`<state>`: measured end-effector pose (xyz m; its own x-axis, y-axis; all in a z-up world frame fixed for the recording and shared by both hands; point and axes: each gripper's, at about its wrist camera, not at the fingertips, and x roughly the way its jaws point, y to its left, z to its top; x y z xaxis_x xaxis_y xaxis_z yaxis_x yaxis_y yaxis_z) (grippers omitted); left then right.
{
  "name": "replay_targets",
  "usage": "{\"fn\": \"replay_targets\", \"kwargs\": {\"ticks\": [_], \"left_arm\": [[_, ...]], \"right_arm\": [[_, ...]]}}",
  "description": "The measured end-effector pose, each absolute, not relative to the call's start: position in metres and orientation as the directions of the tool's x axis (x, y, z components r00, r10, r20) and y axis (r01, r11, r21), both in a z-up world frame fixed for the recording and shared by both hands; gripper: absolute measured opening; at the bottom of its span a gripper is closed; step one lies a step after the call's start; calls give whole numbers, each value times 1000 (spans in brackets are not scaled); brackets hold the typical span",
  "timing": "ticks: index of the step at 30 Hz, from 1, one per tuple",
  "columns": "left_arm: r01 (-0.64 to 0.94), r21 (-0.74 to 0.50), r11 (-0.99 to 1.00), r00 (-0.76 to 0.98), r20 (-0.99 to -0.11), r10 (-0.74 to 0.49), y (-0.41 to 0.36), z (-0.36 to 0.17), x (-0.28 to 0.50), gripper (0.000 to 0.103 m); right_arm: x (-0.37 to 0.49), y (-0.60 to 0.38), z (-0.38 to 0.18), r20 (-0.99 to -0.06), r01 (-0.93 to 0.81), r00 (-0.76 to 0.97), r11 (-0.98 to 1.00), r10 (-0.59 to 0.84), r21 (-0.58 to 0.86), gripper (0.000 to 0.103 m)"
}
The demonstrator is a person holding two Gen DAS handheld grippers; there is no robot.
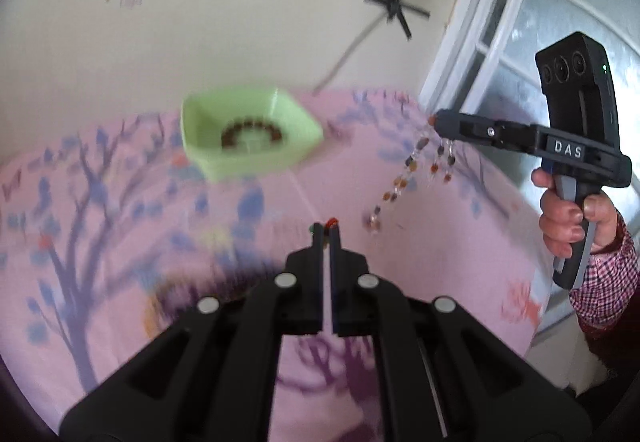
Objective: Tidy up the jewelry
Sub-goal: 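Carry the crystal bracelet into the green bowl and open the right gripper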
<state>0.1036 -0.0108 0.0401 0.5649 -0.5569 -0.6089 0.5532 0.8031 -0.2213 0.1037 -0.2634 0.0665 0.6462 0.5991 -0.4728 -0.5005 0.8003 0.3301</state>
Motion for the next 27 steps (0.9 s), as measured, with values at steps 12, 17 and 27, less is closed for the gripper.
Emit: {"fn": "replay_targets", "kwargs": {"ticks": [12, 17, 27], "left_arm": [[470, -266, 842, 576, -630, -520, -27, 82, 237, 2], [389, -293, 873, 523, -711, -471, -31, 28, 285, 2], [329, -310, 892, 478, -760, -440, -33, -8, 304, 39]], "right_arm": [[226, -223, 132, -508, -471, 681, 847, 527, 248, 0], [273, -211, 70, -607, -423, 629, 869, 486, 257, 0], [304, -219, 10, -682, -340, 530, 863, 505, 375, 30]]}}
